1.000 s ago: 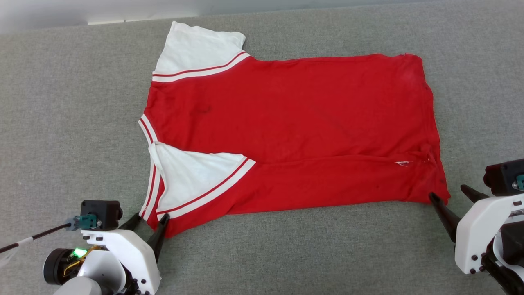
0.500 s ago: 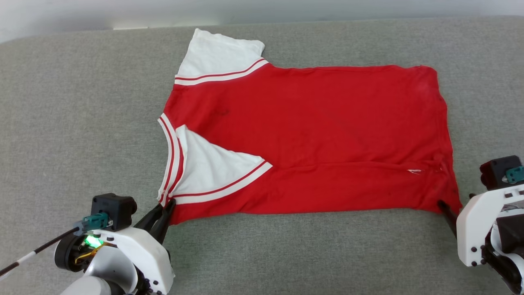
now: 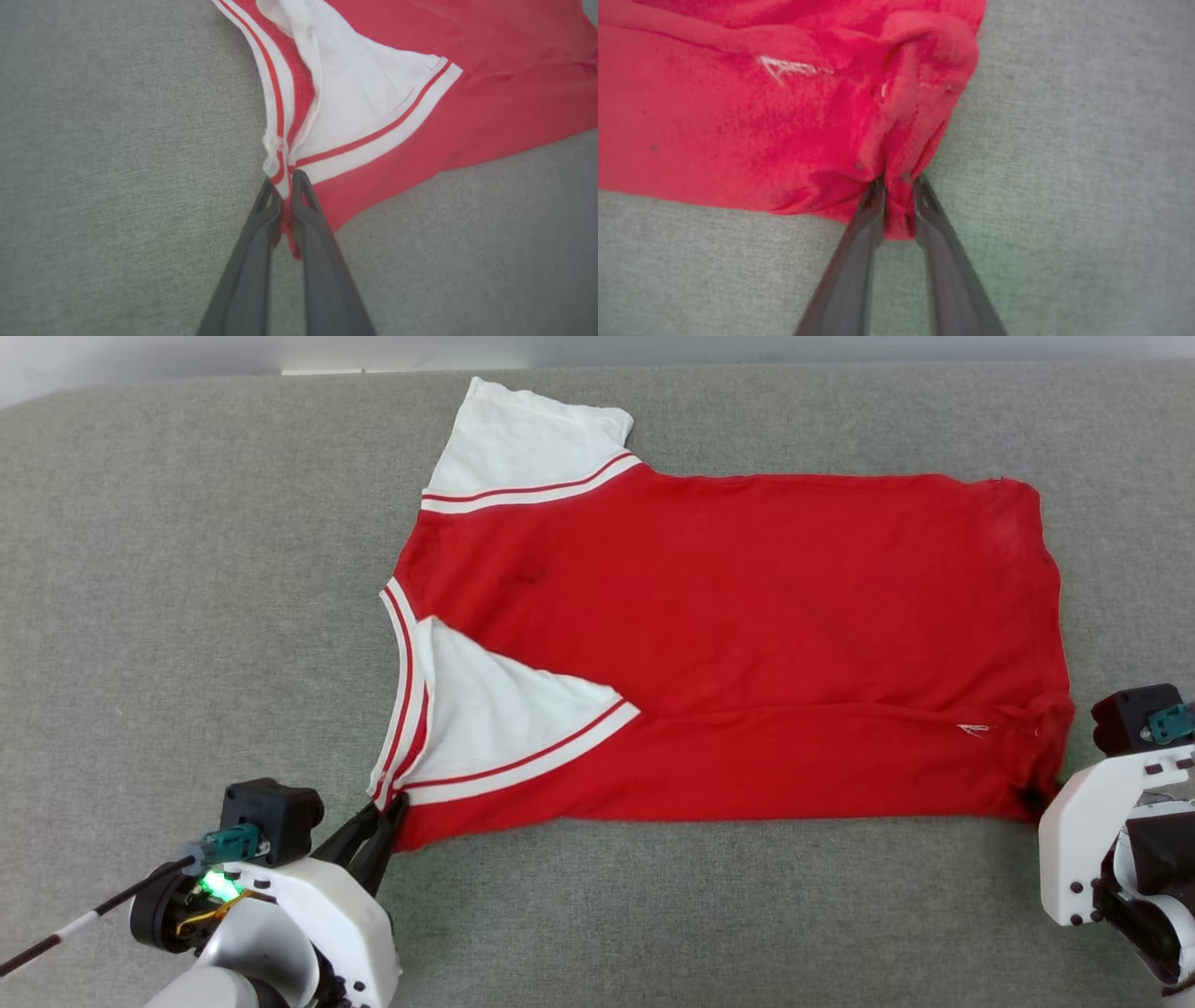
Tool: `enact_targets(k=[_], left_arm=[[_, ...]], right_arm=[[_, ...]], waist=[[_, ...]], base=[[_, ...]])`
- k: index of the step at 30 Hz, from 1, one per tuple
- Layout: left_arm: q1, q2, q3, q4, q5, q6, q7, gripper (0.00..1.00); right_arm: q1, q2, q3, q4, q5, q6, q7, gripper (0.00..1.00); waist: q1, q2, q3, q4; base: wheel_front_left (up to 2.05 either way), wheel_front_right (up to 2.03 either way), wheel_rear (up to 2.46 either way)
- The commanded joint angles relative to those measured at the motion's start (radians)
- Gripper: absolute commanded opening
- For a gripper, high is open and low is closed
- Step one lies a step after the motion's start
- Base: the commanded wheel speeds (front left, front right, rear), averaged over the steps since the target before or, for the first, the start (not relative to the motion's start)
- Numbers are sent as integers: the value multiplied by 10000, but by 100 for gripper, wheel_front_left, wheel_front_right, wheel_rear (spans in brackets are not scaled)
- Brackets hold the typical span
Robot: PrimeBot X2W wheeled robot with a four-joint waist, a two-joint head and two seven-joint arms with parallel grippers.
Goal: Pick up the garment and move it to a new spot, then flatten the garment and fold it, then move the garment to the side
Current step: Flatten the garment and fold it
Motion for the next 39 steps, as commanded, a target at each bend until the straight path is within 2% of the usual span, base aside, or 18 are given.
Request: enact_targets(k=[1,7,11,20,24,29,31,34,39], left_arm=[[-54,24,-49,281,112,-18,1,0],[290,40,-115,720,-35,-104,-112,0],[717,290,-159,762,-136,-66,-54,0],[2097,709,-560,297,-382,51,221,0],[2520,653,-729,344,-495,45,191,0],[2489,312,-953,821,-569,-221,61,0],[2204,11,-1081,1477,-319,-463,-362,100],[2044,-174,-1068,1891,-190,-667,-853,100],[1855,-482,-753,2126,114,-882,-2317,100]], right_arm=[[488,-21,118,627,128,-4,67,0],[714,-435,-149,333,345,-12,-44,0],[987,-690,-245,-242,692,-10,-19,0],[2703,-1079,-760,-1678,1489,-10,517,0],[3344,-971,-1062,-1973,1504,-10,713,0],[3665,-805,-948,-1736,1431,-10,642,0],[3641,-558,-909,-1296,1719,-9,396,100],[3599,-491,-851,-1107,1758,-5,109,100],[3147,-201,-1210,-1356,2023,-4,-737,100]], waist=[[1,0,-51,-11],[1,0,-528,-87],[1,0,-1149,-202],[1,0,-1711,-245],[1,0,-1704,-224],[1,0,-1702,-156],[1,0,-1891,-71],[1,0,-2123,-10],[1,0,-2456,67]], base=[[0,0,0],[0,0,0],[0,0,0],[0,0,0],[0,0,0],[0,0,0],[0,0,0],[0,0,0],[0,0,0]])
